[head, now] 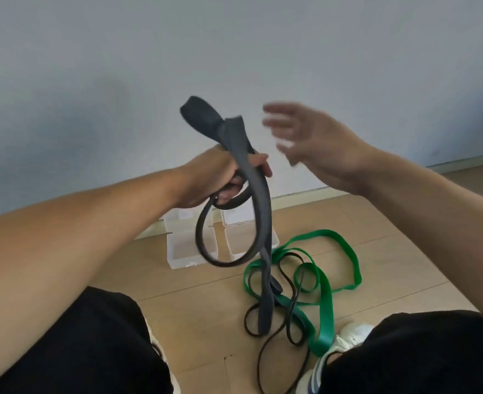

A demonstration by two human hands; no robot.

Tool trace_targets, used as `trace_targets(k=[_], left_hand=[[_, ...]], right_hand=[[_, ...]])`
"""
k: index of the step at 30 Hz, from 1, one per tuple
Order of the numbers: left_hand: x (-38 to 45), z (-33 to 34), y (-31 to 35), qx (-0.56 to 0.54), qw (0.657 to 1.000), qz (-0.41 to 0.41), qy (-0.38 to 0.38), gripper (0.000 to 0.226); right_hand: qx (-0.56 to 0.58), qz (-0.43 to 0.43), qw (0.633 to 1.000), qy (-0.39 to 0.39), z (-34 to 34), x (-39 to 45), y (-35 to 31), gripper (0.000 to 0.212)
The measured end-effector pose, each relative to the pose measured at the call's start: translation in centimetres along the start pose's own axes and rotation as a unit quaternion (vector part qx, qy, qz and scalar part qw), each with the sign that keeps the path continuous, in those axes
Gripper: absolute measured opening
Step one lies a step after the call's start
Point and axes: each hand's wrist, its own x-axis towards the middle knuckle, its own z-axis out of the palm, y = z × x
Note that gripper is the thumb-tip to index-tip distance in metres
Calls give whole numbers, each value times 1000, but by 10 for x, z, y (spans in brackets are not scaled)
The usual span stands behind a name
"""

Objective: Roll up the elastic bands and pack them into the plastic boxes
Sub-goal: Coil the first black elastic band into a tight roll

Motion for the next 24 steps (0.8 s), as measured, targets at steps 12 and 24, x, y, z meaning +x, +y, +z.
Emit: trace_targets(k=[12, 24], left_hand=[[-8, 2, 37, -98, 990, 18, 99, 28], [4, 4, 9, -53, 985, -156, 50, 25]], right_hand=[[-107, 266, 949, -133, 51, -33, 98, 25], [-83, 251, 960, -93, 48, -29, 94, 17]])
